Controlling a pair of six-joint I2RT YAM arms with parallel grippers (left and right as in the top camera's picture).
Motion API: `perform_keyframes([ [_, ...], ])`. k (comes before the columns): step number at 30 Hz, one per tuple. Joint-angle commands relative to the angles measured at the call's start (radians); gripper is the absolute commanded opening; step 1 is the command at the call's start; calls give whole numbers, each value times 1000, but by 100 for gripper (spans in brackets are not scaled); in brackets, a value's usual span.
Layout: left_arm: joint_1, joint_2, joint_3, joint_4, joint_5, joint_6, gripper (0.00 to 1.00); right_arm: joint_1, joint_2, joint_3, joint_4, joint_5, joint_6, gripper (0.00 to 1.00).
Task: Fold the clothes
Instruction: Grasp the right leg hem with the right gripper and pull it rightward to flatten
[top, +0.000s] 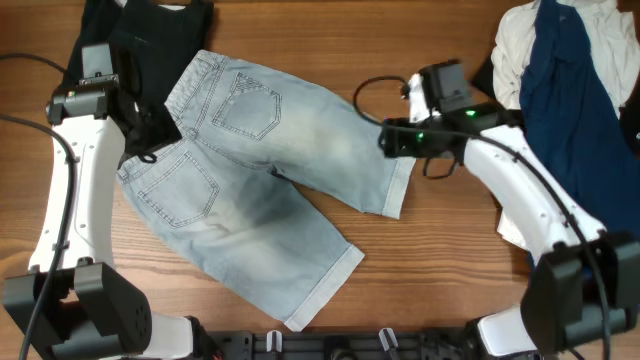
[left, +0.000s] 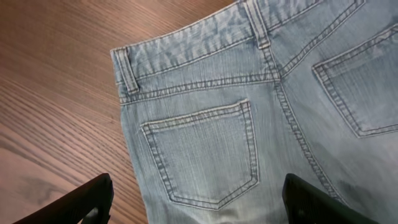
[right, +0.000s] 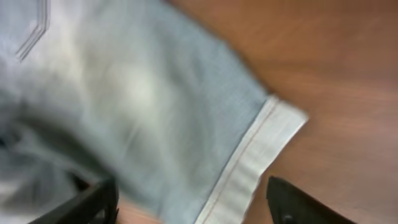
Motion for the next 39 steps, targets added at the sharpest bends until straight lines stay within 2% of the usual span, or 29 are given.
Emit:
perform_keyframes([
  [1, -1, 6, 3, 8, 8, -2, 88, -28, 114, -34, 74, 26, -84, 69],
  [4, -1, 6, 3, 14, 8, -2, 88, -29, 209, -34, 162, 27, -98, 65],
  [8, -1, 6, 3, 13, 8, -2, 90, -29, 320, -34, 264, 95, -87, 64],
  [16, -1, 6, 3, 15, 8, -2, 92, -39, 450, -34, 348, 253, -73, 61],
  [23, -1, 6, 3, 37, 55, -2, 95, -156, 590, -14, 650, 229, -121, 56],
  [27, -1, 6, 3, 77, 128, -2, 95, -227, 607, 58, 703, 200, -125, 56],
  [30, -1, 6, 3, 109, 150, -2, 96, -279, 607, 159, 673, 163, -126, 57],
  [31, -1, 6, 3, 114, 150, -2, 96, -296, 607, 212, 631, 132, -134, 61],
  [32, -1, 6, 3, 121, 149, -2, 96, -307, 607, 262, 584, 99, -148, 70],
  [34, -1, 6, 3, 128, 139, 10, 97, -318, 599, 385, 439, 58, -155, 96],
  [35, 0, 6, 3, 129, 120, 10, 97, -318, 587, 450, 354, 34, -173, 100],
  [39, 0, 5, 3, 123, 92, 46, 98, -306, 497, 608, 85, -48, -176, 100],
])
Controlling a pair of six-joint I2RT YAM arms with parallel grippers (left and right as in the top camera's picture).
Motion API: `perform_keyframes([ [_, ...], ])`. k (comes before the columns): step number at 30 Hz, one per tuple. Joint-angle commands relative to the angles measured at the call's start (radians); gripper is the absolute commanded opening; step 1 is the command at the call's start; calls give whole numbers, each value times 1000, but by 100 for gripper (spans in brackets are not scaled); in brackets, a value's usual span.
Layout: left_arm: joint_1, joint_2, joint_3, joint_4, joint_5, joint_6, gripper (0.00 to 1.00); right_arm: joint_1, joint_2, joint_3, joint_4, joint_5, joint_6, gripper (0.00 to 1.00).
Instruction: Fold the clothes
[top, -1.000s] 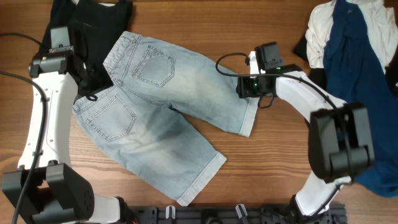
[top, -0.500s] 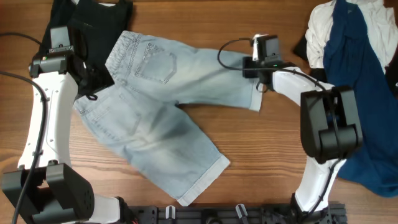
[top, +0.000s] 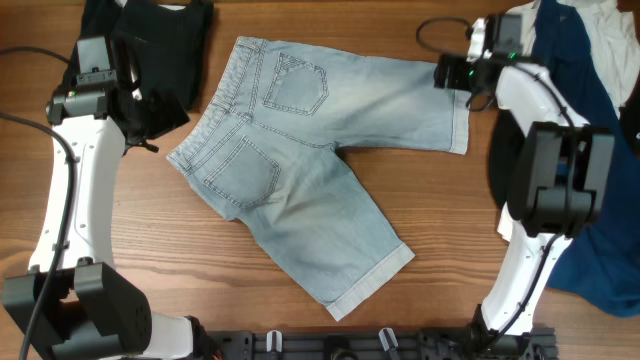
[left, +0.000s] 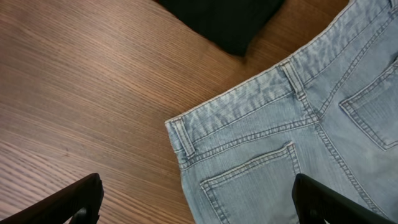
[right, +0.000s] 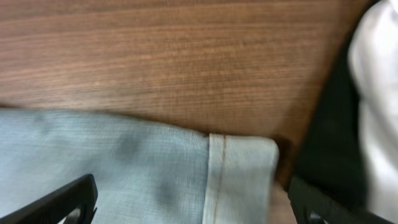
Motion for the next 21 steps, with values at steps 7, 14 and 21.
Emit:
perform_keyframes([
  [7, 0, 5, 3, -24, -23, 59, 100, 64, -337, 139, -606, -219, -24, 100],
  [14, 0, 5, 3, -27, -23, 63, 100, 196, -466, 26, -863, -121, -10, 100],
  [21, 0, 5, 3, -34, -23, 85, 100, 328, -663, -413, -726, -92, 85, 96],
])
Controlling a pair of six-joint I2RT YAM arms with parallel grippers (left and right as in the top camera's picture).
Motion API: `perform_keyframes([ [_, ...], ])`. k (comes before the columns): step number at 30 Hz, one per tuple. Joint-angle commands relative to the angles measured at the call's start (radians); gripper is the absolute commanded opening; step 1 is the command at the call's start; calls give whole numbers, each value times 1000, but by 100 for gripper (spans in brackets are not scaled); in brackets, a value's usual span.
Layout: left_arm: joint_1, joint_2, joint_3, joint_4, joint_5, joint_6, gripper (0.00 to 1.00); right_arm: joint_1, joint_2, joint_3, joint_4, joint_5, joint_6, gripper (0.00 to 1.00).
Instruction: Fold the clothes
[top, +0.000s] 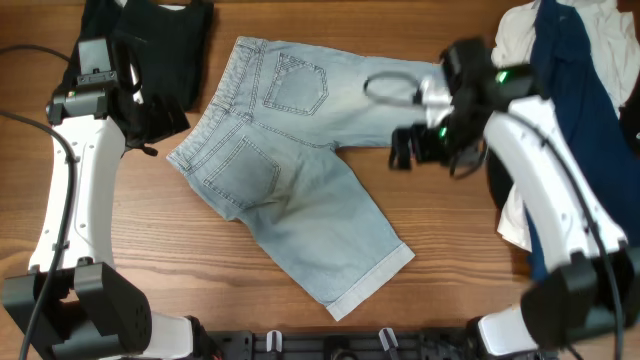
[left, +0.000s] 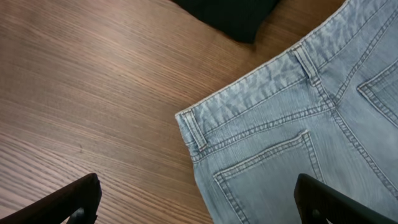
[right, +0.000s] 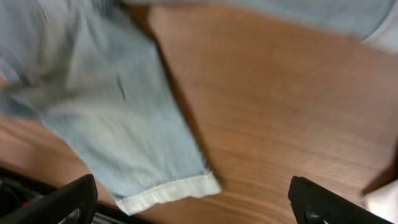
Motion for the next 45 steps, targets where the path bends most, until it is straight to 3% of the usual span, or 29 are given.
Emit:
perform_keyframes([
  [1, 0, 5, 3, 0, -6, 24, 100, 40, -96, -232, 77, 23, 71, 94],
  [5, 0, 5, 3, 0, 2, 23, 100, 72, -104, -452, 215, -26, 95, 80],
  [9, 0, 5, 3, 0, 2, 23, 100, 94, -103, -628, 380, -26, 178, 79],
  [14, 0, 5, 3, 0, 2, 23, 100, 93, -103, -714, 457, -53, 223, 74],
  [20, 0, 5, 3, 0, 2, 23, 100, 106, -103, -742, 511, -106, 275, 59],
  [26, 0, 5, 3, 0, 2, 23, 100, 126, -103, -755, 514, -101, 328, 35],
  [29, 0, 5, 3, -1, 2, 23, 100, 125, -103, -754, 515, -67, 382, 6],
  [34, 0, 5, 3, -2, 11, 23, 100, 69, -103, -731, 506, -36, 407, 4],
  [45, 0, 5, 3, -44, 13, 21, 100, -354, -103, -575, 539, -14, 290, 4],
])
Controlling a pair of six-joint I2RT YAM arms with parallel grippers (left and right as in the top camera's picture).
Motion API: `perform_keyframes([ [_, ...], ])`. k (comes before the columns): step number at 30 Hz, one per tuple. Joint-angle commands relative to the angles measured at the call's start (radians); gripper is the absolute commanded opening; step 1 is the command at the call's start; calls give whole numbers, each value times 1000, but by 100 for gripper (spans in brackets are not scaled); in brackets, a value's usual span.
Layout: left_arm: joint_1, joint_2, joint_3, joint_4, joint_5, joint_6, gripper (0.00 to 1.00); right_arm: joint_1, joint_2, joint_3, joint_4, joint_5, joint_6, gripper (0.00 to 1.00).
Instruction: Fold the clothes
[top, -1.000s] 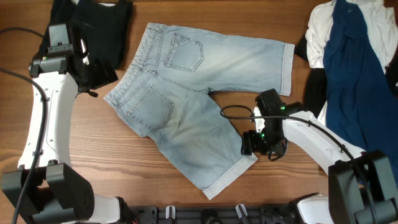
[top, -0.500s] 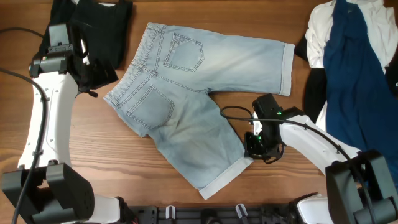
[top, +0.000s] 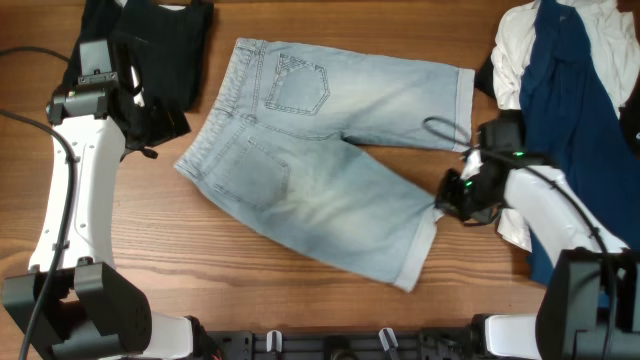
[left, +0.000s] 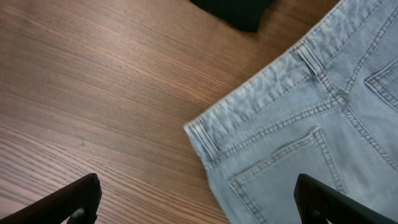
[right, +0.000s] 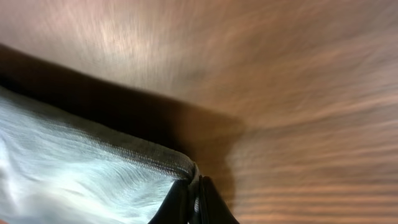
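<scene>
Light blue denim shorts (top: 300, 150) lie back-pockets up, waistband to the left, on the wooden table. One leg reaches right to its cuff (top: 463, 100); the other runs down-right to a cuff (top: 418, 250). My right gripper (top: 447, 205) is shut on that lower cuff's far corner; the right wrist view shows the hem (right: 143, 155) pinched in the gripper (right: 194, 190). My left gripper (left: 199, 202) hangs open above the waistband corner (left: 208, 134), with nothing between its fingers (left: 78, 199).
A black garment (top: 160, 40) lies at the back left, next to the left arm. A pile of white and navy clothes (top: 565, 100) fills the right side of the table. Bare wood (top: 200, 260) shows in front of the shorts.
My right gripper was open above the table between the two legs; now it is lower right and shut on the lower leg's cuff. That leg has swung rightward. The left arm stayed put.
The shorts first lay slanted at mid-table, my right gripper by the upper leg's cuff. Then they lay further back and right, that leg stretched straight. The gripper then hung open over the table, and now it holds the lower cuff.
</scene>
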Motion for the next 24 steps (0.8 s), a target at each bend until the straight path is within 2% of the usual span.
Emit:
perform_keyframes([
  [1, 0, 5, 3, -23, 12, 13, 100, -106, -4, 43, 34, 49, -70, 4],
  [5, 0, 5, 3, -72, 11, 13, 100, -176, -4, 44, 63, 108, -100, 6],
  [6, 0, 5, 3, -86, 11, 13, 100, -195, -4, 48, 61, 98, -126, 9],
  [7, 0, 5, 3, -105, 11, 13, 100, -207, -4, 67, 35, 68, -151, 26],
  [8, 0, 5, 3, -128, 12, 12, 100, -207, -5, 98, -4, 39, -173, 48],
  [9, 0, 5, 3, -141, 19, 12, 100, -207, -5, 132, -43, 18, -183, 61],
  [10, 0, 5, 3, -154, 39, 12, 100, -207, -10, 190, -109, 16, -187, 68],
  [13, 0, 5, 3, -193, 136, -1, 100, -192, -99, 325, -287, 17, -185, 77],
  [15, -7, 5, -7, -230, 201, -18, 99, -166, -198, 327, -360, 4, -132, 100],
  [18, -30, 5, -71, -200, 203, -28, 98, -153, -272, 312, -469, -40, -103, 100],
  [19, -35, 5, -103, -172, 202, -64, 97, -153, -278, 311, -498, -52, -106, 100],
  [22, -58, 5, -245, -25, 202, -245, 85, -153, -279, 304, -558, -48, -62, 98],
  [24, -79, 5, -364, 147, 202, -384, 80, -153, -282, 279, -561, 37, 73, 88],
])
